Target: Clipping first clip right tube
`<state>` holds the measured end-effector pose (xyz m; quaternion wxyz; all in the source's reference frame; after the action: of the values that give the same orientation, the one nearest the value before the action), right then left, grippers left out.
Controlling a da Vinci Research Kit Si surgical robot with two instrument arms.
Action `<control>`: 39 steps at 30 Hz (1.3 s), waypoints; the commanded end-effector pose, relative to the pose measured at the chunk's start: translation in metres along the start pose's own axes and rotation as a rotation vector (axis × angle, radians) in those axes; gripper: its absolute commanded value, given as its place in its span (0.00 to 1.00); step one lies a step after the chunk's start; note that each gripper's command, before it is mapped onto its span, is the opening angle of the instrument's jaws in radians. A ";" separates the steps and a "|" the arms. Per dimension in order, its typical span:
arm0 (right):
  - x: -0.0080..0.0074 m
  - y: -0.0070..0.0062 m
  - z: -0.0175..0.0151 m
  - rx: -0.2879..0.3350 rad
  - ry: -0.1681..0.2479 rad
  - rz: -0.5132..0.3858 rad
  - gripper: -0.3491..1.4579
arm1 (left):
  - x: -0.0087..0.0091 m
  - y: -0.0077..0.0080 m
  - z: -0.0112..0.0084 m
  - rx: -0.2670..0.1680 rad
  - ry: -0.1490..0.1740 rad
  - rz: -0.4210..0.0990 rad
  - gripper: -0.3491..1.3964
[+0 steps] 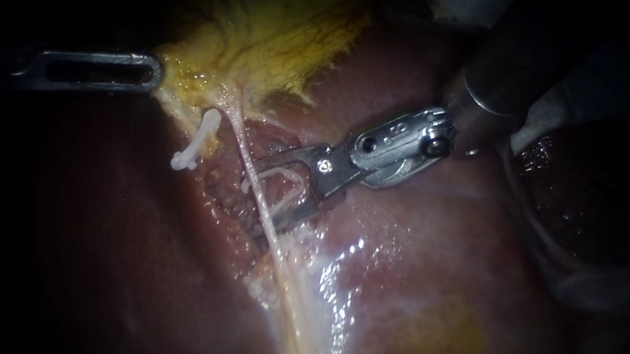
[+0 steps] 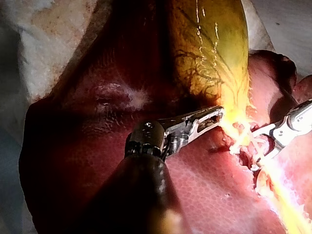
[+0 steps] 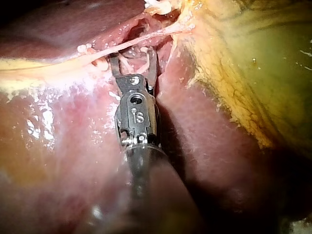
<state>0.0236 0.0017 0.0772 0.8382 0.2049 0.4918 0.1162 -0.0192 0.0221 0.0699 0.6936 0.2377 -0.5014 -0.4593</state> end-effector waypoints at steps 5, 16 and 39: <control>0.0007 -0.0001 -0.0013 0.012 0.001 0.016 0.46 | 0.0000 0.0001 -0.0001 0.000 0.000 0.000 0.00; 0.0016 0.0003 -0.0057 0.076 0.035 0.089 0.45 | 0.0000 0.0001 -0.0001 0.001 0.000 0.000 0.00; -0.0011 -0.0024 -0.0037 0.294 0.127 0.322 0.46 | 0.0000 0.0001 -0.0001 0.001 0.000 0.000 0.00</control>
<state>0.0201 -0.0002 0.0752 0.7308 0.4001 0.5196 0.1892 -0.0191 0.0222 0.0700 0.6937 0.2380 -0.5015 -0.4589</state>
